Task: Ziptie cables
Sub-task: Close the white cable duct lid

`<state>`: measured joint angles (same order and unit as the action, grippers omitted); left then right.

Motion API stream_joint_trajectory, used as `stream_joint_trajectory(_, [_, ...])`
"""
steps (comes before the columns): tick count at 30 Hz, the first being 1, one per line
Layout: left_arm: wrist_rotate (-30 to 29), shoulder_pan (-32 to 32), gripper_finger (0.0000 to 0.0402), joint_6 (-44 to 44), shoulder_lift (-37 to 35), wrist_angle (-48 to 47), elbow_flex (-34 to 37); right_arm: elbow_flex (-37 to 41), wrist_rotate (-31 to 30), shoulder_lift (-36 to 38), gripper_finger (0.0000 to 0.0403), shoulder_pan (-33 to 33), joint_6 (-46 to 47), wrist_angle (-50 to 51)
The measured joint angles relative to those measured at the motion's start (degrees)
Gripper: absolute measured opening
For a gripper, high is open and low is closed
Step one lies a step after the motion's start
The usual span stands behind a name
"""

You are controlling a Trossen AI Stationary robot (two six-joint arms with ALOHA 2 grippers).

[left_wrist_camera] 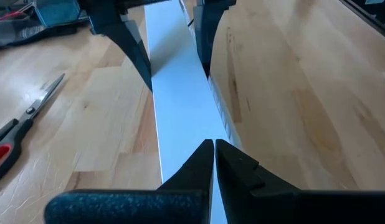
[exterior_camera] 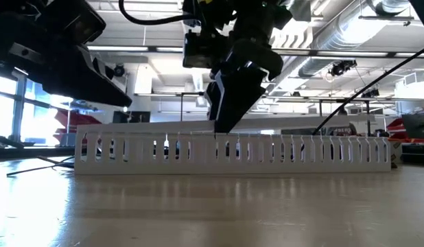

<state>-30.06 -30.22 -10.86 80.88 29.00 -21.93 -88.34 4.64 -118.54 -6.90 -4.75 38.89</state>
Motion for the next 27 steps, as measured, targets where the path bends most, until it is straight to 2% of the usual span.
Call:
stream_joint_trajectory(6, [0.0, 0.0, 0.0, 0.0, 0.0, 0.1, 0.0, -4.2, -0.7, 0.1, 0.0218, 0.0, 0.5, 5.0])
stream_joint_trajectory(11, [-0.1, 0.0, 0.0, 0.0, 0.0, 0.2, 0.0, -4.8, -0.7, 0.1, 0.0218, -0.1, 2.3, 7.3])
stream_joint_trajectory(27, [-0.1, 0.0, 0.0, 0.0, 0.0, 0.6, 0.0, -4.6, -0.8, -0.3, 0.0218, -1.4, 2.4, 6.3])
